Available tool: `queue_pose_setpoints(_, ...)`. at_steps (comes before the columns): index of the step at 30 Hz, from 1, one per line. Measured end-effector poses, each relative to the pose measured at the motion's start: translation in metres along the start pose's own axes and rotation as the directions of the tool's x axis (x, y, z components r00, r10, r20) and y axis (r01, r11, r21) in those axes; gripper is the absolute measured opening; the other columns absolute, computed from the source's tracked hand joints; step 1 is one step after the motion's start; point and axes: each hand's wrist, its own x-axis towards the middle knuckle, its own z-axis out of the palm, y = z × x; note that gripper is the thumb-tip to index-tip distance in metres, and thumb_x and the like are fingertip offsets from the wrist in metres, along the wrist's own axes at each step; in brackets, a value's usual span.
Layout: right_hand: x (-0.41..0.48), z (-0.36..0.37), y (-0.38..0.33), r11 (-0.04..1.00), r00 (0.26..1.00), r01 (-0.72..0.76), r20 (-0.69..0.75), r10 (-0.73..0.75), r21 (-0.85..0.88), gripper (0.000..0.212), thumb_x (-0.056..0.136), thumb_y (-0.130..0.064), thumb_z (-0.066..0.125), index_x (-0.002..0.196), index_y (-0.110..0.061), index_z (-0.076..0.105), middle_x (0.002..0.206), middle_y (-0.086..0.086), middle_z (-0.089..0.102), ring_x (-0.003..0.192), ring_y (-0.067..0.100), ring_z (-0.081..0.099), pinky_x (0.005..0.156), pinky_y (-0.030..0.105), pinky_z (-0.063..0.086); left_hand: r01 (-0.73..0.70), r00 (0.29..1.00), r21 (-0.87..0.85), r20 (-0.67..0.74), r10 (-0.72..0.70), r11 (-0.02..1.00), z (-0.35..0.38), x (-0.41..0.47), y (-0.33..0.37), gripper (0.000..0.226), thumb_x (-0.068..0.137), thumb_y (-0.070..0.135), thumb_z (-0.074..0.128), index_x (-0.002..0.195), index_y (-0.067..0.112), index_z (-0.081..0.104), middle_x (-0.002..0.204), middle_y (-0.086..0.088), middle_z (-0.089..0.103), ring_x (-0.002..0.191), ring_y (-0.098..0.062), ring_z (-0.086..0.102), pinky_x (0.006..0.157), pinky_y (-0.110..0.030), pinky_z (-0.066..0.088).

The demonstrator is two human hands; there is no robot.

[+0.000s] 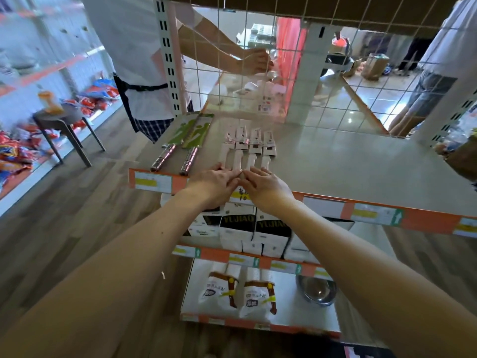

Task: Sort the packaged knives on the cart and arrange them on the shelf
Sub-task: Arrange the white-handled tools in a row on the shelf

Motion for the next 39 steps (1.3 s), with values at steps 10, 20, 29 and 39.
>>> queue_pose_setpoints(10, 0.005, 0.009, 0.004, 0.998, 0.996, -0.055, -0.063, 0.055, -0.002, 0.037, 0.097, -0.043, 0.034, 0.121, -0.022, 0.054, 0.123, 0.0, 0.054, 0.13, 0.019, 0.041, 0.102, 0.036, 0.041, -0.047, 0.994, 0.086, -0.097, 0.055, 0.995, 0.006, -0.009, -0.007, 0.047, 0.101, 0.043, 0.027, 0.146, 0.033, 0.029, 0.155, 0.004, 0.03, 0.145, -0.019, 0.025, 0.112, -0.036, 0.028)
queue_pose_setpoints(20, -0.006, 0.008, 0.0, 0.991, 0.999, -0.016, -0.053, 0.009, -0.136, 0.05, 0.095, -0.046, 0.04, 0.139, -0.023, 0.04, 0.144, 0.001, 0.042, 0.135, 0.02, 0.038, 0.107, 0.035, 0.037, -0.06, 0.987, 0.138, -0.14, 0.08, 0.989, 0.01, -0.014, -0.006, 0.049, 0.1, 0.044, 0.027, 0.146, 0.029, 0.031, 0.156, 0.005, 0.028, 0.145, -0.014, 0.024, 0.114, -0.035, 0.027)
queue_pose_setpoints(29, 0.008, 0.0, 0.007, 0.977, 0.981, -0.14, -0.113, 0.159, 0.157, 0.045, 0.099, -0.034, 0.037, 0.142, -0.022, 0.038, 0.153, -0.001, 0.03, 0.142, 0.023, 0.026, 0.109, 0.035, 0.03, 0.026, 0.993, -0.146, -0.107, -0.042, 0.989, 0.004, 0.01, -0.003, 0.048, 0.1, 0.04, 0.029, 0.147, 0.03, 0.029, 0.16, 0.001, 0.013, 0.148, -0.021, 0.011, 0.118, -0.042, 0.019)
queue_pose_setpoints(39, 0.038, 0.001, 0.018, 0.983, 0.981, -0.169, -0.087, 0.174, 0.066, 0.033, 0.097, -0.037, 0.042, 0.113, -0.013, 0.059, 0.141, 0.01, 0.045, 0.122, 0.026, 0.049, 0.092, 0.033, 0.041, 0.005, 0.999, -0.086, 0.053, 0.0, 0.996, -0.007, 0.038, -0.002, 0.053, 0.102, 0.039, 0.026, 0.151, 0.029, 0.011, 0.161, 0.0, 0.0, 0.148, -0.02, -0.005, 0.119, -0.035, 0.003)
